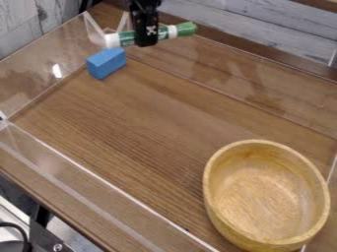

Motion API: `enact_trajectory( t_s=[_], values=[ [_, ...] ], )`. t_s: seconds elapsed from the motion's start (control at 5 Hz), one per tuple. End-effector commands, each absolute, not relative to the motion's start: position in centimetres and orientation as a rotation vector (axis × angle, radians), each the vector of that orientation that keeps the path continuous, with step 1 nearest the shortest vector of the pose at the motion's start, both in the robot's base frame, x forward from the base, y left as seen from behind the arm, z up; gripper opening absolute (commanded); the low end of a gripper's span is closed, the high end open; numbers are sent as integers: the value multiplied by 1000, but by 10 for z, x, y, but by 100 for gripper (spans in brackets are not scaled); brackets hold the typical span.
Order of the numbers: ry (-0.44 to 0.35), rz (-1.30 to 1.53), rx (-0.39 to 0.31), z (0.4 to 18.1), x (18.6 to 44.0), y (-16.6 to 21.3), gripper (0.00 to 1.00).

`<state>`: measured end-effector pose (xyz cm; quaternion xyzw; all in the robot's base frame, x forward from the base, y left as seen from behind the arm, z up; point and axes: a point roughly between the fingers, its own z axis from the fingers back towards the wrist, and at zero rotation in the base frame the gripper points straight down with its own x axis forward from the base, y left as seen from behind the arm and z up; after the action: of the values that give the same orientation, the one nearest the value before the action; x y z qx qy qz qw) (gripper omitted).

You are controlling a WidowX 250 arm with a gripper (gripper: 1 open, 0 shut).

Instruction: Put the green marker in the brown bowl

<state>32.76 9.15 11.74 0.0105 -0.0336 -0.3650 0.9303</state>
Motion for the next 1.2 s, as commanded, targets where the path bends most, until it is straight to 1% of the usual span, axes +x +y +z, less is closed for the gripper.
enact_trajectory(
  t_s=[0.0,0.2,1.0],
  values=[
    [-138,-746,68,132,335,86,0],
    [-160,-734,82,133,335,82,0],
    [-244,-697,151,137,343,97,0]
  ],
)
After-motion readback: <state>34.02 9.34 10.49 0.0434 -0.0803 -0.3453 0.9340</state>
